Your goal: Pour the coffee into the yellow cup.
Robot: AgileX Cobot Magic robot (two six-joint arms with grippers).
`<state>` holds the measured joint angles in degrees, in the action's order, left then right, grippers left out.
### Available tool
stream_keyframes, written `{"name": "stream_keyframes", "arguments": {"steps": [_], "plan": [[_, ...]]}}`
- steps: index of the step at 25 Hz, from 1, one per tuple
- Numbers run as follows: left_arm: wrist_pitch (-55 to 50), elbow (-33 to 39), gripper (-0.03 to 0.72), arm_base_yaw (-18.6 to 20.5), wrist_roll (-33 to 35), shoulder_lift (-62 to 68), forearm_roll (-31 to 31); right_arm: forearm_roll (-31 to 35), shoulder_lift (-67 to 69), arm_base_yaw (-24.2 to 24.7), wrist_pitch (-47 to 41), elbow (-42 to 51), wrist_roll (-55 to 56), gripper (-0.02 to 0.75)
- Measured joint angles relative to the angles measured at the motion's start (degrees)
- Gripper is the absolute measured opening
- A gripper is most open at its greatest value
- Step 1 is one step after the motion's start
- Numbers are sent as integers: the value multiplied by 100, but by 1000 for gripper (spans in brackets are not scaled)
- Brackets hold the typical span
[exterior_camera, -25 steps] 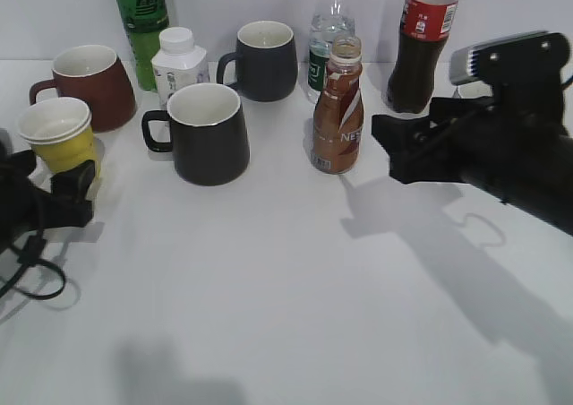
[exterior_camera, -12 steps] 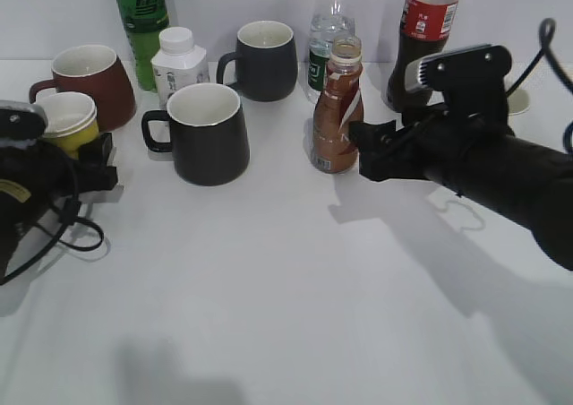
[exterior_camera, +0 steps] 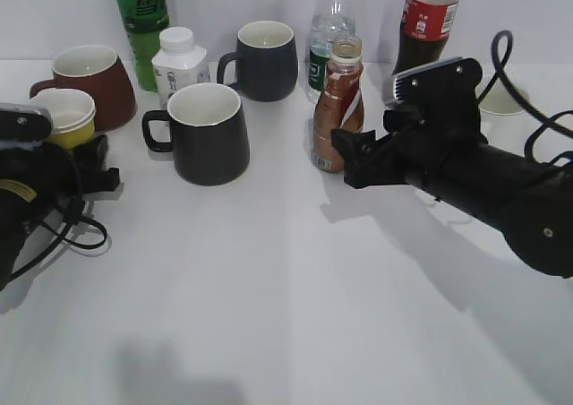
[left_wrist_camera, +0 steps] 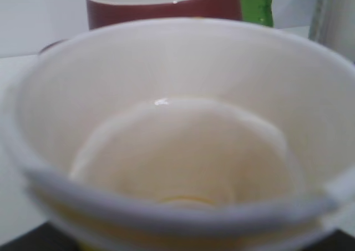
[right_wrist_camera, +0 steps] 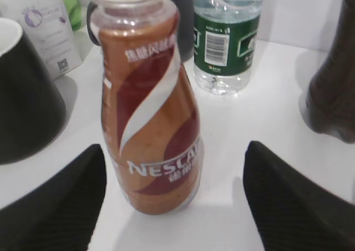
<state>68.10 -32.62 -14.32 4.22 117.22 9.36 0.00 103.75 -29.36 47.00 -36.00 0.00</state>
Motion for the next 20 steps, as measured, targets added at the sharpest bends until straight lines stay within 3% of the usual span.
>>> {"name": "stream_keyframes", "arguments": {"steps": [11,20], "plan": [[139,837,436,0,0,-451,-157,-446,658,0,436,-268,235,610],[123,1454,436,0,-38,-1036,-1493,-399,1282,0,492,-992,282,610]]}}
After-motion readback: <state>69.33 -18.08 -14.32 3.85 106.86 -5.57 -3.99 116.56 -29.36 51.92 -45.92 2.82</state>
